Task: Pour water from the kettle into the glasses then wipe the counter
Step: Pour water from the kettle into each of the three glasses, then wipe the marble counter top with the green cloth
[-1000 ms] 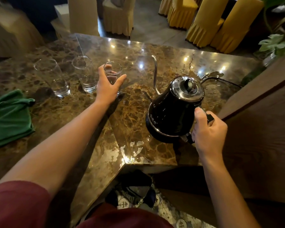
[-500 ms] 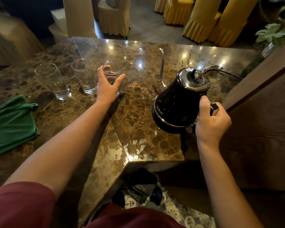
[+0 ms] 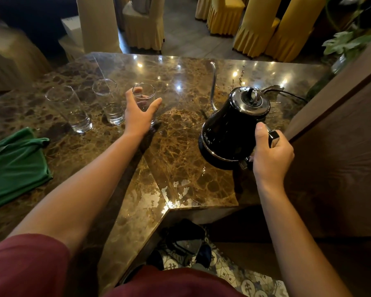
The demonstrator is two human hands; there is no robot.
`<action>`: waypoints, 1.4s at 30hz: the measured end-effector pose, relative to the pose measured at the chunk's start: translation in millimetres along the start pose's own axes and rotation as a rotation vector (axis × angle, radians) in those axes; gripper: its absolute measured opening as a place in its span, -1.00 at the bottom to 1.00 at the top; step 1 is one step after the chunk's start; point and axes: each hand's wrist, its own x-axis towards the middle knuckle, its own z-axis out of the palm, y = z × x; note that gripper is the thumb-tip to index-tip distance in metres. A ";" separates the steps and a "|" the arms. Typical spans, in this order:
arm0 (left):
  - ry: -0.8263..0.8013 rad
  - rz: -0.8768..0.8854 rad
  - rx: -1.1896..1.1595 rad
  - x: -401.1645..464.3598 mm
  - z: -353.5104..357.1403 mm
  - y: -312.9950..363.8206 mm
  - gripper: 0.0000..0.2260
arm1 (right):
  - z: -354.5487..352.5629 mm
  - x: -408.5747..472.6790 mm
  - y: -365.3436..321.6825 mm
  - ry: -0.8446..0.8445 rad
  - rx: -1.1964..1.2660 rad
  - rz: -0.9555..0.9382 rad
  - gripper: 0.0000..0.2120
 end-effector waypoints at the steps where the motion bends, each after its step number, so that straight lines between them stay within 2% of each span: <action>1: -0.004 -0.006 0.000 0.6 -0.8 -0.3 -0.33 | -0.7 -0.1 0.3 -0.007 0.000 0.010 -0.50; 4: -0.010 -0.023 0.013 0.2 -1.5 0.6 -0.30 | -3.7 -0.3 -1.4 -0.019 -0.022 0.031 -0.46; 8: -0.027 -0.038 0.058 -9.7 -2.9 6.9 -0.07 | -5.0 -5.8 -5.5 -0.026 -0.093 0.031 -0.73; 9: -0.029 -0.030 0.079 -15.5 -3.7 9.6 -0.02 | -5.7 -10.1 -9.2 0.000 -0.090 0.006 -0.73; 12: -0.014 0.001 0.121 -44.6 -8.3 14.9 -0.01 | -5.6 -20.3 -17.3 0.150 -0.136 -0.281 -0.55; 14: -0.010 0.024 0.144 -73.1 -15.5 12.9 -0.07 | -0.9 -31.8 -25.9 0.125 -0.112 -0.494 -0.58; 18: 0.021 0.135 0.278 -118.9 -45.3 4.2 -0.29 | 23.5 -58.4 -36.9 -0.187 0.044 -0.633 -0.68; 23: 0.192 0.229 0.586 -163.9 -107.7 -4.5 -0.53 | 58.7 -78.7 -28.5 -0.554 -0.005 -0.676 -0.65; 27: 0.302 0.186 0.791 -213.1 -169.8 -23.4 -0.54 | 97.4 -97.3 -31.3 -0.866 -0.104 -0.754 -0.46; 31: 0.404 -0.005 0.848 -254.4 -239.5 -41.5 -0.36 | 148.6 -134.2 -45.3 -1.171 -0.225 -0.792 -0.24; 33: 0.459 -0.110 0.831 -264.5 -272.0 -49.6 -0.31 | 176.4 -155.5 -55.6 -1.262 -0.241 -0.794 -0.23; 36: 0.517 -0.173 0.852 -261.3 -318.9 -61.4 -0.33 | 222.2 -185.8 -75.0 -1.334 -0.297 -0.759 -0.25; 40: 0.430 -0.223 0.947 -229.9 -364.5 -83.5 -0.41 | 283.8 -217.0 -101.7 -1.335 -0.273 -0.616 -0.28; 42: 0.395 -0.221 0.952 -210.8 -381.4 -94.2 -0.44 | 309.2 -229.7 -114.3 -1.288 -0.292 -0.618 -0.29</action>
